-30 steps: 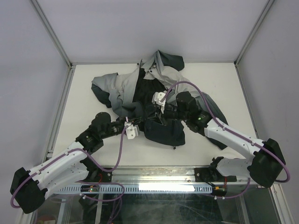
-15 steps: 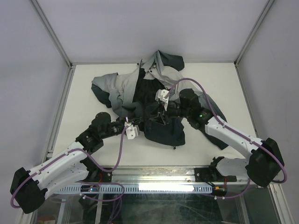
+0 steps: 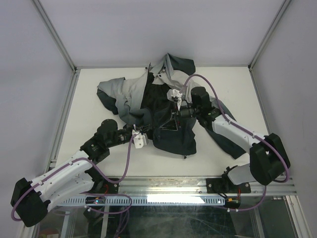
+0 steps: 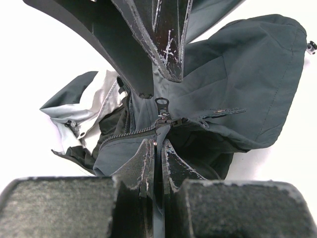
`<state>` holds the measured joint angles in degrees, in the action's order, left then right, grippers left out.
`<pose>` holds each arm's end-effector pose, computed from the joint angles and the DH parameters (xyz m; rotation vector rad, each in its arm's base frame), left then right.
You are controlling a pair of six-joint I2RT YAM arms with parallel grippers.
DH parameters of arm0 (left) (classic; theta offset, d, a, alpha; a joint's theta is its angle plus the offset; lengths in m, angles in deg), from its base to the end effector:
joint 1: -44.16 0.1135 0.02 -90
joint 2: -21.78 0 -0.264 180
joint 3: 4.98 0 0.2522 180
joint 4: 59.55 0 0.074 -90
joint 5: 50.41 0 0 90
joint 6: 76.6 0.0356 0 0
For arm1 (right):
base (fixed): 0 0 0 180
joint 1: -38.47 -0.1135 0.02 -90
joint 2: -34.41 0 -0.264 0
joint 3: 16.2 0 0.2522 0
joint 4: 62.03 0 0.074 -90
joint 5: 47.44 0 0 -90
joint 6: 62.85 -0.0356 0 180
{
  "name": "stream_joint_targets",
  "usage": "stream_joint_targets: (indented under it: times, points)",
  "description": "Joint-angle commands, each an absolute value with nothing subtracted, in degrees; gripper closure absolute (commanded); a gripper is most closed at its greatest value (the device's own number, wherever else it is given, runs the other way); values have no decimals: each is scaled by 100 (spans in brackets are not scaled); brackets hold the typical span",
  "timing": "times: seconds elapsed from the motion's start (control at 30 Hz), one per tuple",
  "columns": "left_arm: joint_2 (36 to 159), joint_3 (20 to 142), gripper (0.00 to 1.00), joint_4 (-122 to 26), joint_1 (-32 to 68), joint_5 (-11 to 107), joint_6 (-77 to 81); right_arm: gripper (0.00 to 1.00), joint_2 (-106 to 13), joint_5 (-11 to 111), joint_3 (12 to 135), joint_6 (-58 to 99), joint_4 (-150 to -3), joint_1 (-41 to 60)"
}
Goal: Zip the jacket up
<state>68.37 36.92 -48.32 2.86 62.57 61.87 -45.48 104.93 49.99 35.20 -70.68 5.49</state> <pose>0.1355 -0.1376 0.2554 1.4773 1.0889 -0.2824 0.2365 0.1911 0.2793 -1.3303 1.4471 1.3400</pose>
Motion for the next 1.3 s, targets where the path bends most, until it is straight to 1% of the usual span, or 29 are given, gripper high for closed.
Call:
stream_joint_targets:
  times: [0.0, 0.2, 0.4, 0.83, 0.93, 1.03, 1.1, 1.2, 1.27]
  points:
    - [6798, 3935, 100, -5062, 248, 6472, 6310, 56, -4684, 10950, 5304, 3099, -6411, 568]
    - [6813, 3936, 100, -5100, 249, 6484, 6313, 60, -4835, 10963, 5431, 3055, -6476, 504]
    - [6805, 3937, 100, -5106, 249, 6499, 6306, 65, -4947, 10968, 5488, 3024, -6510, 430]
    - [6765, 3906, 100, -5104, 249, 6494, 6281, 73, -5110, 10901, 5597, 3146, -6785, 303]
    - [6753, 3907, 100, -5106, 245, 6503, 6278, 79, -5111, 10898, 5605, 3161, -6828, 303]
    - [6749, 3898, 100, -5104, 250, 6512, 6275, 90, -5131, 10873, 5650, 3203, -6933, 297]
    - [6717, 3894, 100, -5086, 246, 6536, 6255, 99, -5142, 10821, 5711, 3290, -7055, 299]
    - [6644, 3915, 100, -4976, 250, 6585, 6263, 100, -5190, 10627, 5904, 3461, -7417, 311]
    - [6583, 3927, 100, -4854, 248, 6618, 6286, 100, -5254, 10281, 6104, 3750, -7848, 308]
